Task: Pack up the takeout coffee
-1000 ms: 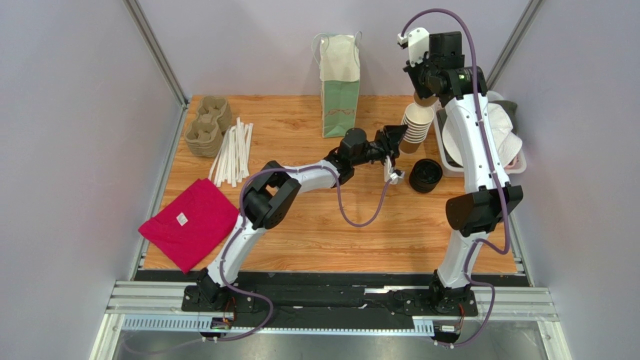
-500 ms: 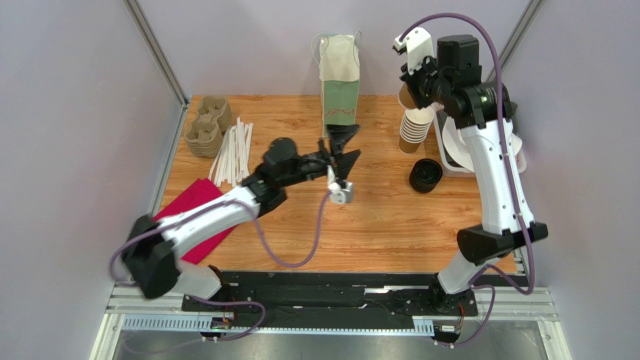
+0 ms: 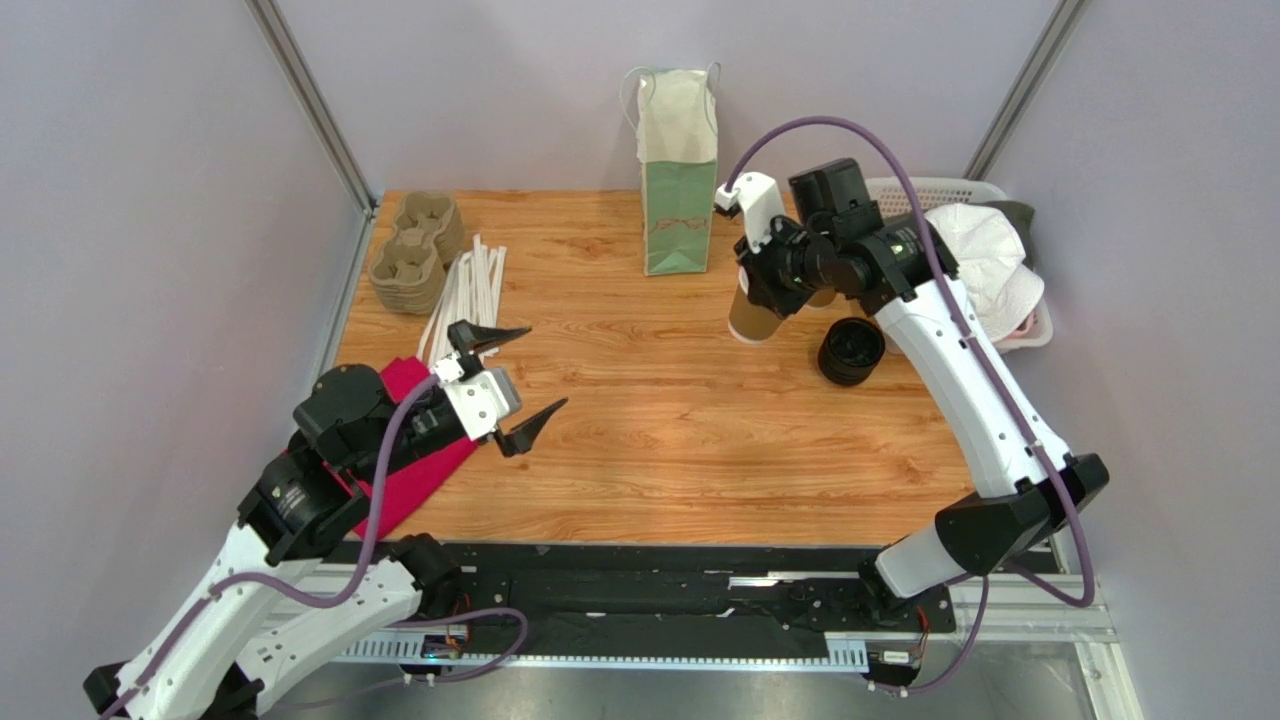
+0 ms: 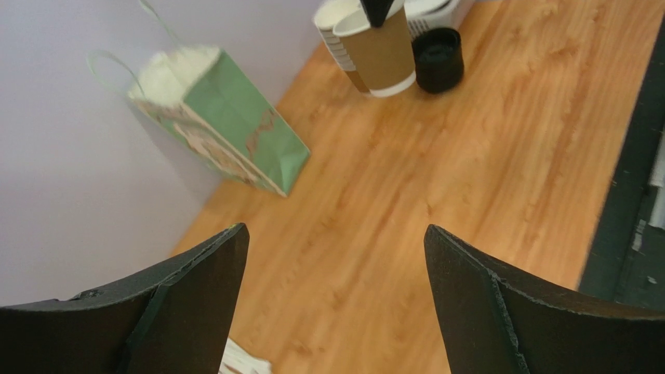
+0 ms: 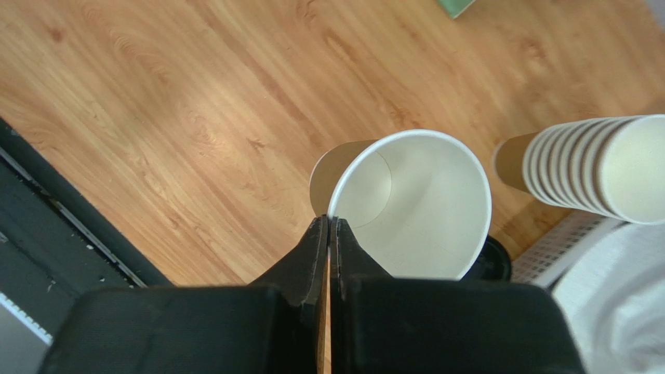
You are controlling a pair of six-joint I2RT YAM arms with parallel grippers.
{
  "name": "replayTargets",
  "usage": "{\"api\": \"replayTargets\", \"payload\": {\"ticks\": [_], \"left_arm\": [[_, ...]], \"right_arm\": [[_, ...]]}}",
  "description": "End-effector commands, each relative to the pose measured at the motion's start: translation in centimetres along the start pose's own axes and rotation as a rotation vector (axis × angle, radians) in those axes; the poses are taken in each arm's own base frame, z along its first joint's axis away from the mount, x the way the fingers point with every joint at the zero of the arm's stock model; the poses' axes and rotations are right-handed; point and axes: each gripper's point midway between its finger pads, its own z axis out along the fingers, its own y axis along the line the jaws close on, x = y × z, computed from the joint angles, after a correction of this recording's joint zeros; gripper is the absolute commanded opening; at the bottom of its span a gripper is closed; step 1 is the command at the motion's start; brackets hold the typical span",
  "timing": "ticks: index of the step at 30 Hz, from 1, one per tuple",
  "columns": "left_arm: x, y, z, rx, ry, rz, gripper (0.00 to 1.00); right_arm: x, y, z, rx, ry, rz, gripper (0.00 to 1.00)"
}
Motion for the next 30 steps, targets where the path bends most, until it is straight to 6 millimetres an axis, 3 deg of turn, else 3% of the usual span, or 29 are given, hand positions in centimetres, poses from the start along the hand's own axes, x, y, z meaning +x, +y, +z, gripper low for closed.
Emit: {"api": "replayTargets", "payload": {"ticks": [1,5,6,11,15,18,23,30], "left_arm": [[4.6,-3.2,-3.3,-0.013,0.172,-0.320,0.93],[6.6,-2.8,-4.8,-0.102,0.226,-0.480,0.94],[7.2,-3.6,-5.0,-0.078,0.259,-0.530,0.94],[7.2,-3.7,-4.5,-0.056,0.299,-0.595,0.93],[7.6,-3.8,-3.1,-0.040,0.356,-0.743,0.94],[7.7,-2.5,-2.5,-0.082,0.334,-0.855,0.94],[8.3,1.2,-2.2,-0.227,0.271,-0.969,0.95],[9.3,2.2,-1.8,-0.289,0.250,-1.019,0.98]], "right_arm": [[-0.5,3.1,2.2,-0.088,-0.032,0.033,0.00],[0.0,6.5,5.1,-0.108,-0.005,-0.025,0.00],[0.7,6.4,6.2,-0.070,0.020,-0.043,0.00],[2.3,8.5,9.5,0.008,0.094,-0.150,0.00],[3.4,10.2,11.4,0.036,0.119,-0.155,0.00],[4.3,11.9,12.4,0.029,0.118,-0.165,0.00],[5.5,14.9,13.7,-0.008,0.121,-0.189,0.00],[6.8,17.4,14.7,-0.028,0.119,-0.224,0.00]]}}
